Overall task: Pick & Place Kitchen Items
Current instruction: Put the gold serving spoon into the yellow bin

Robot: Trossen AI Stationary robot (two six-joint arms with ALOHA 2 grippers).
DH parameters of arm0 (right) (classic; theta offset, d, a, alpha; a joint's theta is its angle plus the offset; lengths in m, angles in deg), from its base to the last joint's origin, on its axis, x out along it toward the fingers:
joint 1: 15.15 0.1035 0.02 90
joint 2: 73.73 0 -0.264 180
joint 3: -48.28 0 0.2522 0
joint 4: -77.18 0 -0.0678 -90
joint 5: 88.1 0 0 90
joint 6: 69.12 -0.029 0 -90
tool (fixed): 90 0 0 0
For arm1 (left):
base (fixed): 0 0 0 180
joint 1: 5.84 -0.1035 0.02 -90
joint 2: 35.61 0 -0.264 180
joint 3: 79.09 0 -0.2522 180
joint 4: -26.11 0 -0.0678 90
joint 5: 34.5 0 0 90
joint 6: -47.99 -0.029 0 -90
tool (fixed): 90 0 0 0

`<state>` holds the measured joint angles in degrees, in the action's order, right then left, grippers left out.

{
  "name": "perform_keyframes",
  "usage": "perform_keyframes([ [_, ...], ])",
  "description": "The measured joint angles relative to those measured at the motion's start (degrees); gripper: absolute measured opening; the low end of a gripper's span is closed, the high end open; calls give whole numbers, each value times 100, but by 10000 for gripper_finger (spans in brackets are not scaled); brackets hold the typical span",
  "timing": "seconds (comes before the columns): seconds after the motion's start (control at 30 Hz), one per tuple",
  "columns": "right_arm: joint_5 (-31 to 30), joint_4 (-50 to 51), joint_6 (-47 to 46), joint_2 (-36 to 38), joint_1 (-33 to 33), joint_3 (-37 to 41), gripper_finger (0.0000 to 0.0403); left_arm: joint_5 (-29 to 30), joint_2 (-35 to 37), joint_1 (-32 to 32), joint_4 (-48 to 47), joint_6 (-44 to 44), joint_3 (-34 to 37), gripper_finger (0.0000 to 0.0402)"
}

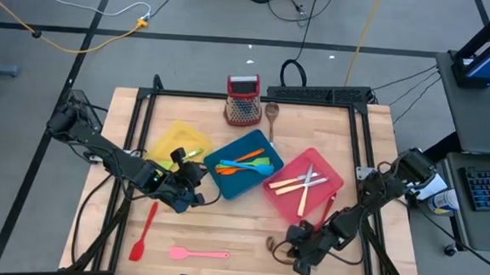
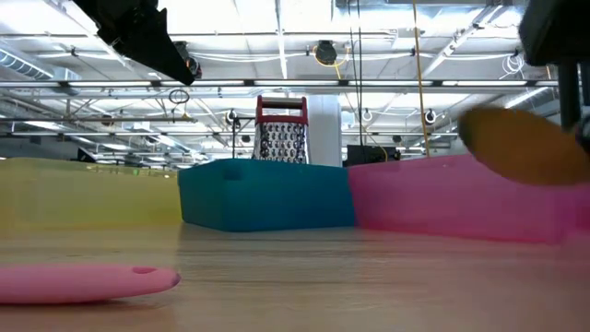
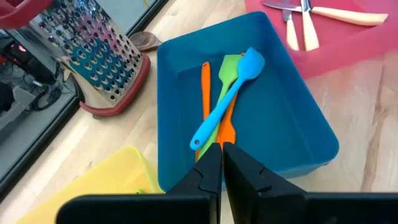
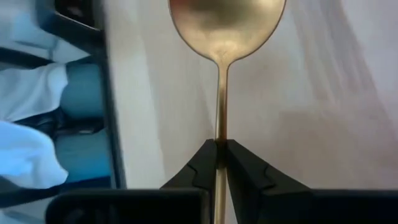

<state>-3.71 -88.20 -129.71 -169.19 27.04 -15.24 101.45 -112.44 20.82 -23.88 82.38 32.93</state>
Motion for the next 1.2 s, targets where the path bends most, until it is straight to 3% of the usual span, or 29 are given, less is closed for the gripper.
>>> perform_keyframes([
  [0.27, 26, -399, 1179, 13, -515, -11, 19, -208, 0, 0, 2, 305, 0, 21],
  [0.47, 118, -483, 1753, 17, -814, -11, 19, -1235, 0, 0, 13, 110, 0, 21],
  [0.87, 734, -1121, 2604, 22, -1071, -11, 20, -2586, 0, -75, 382, -643, 107, 25],
  [0.97, 753, -1260, 2745, 23, -1138, -13, 20, -2784, 0, -131, 380, -802, 107, 45],
  [1.2, 869, -1677, 3179, 26, -1256, -13, 20, -2783, -183, -225, 546, -1470, 109, 137],
])
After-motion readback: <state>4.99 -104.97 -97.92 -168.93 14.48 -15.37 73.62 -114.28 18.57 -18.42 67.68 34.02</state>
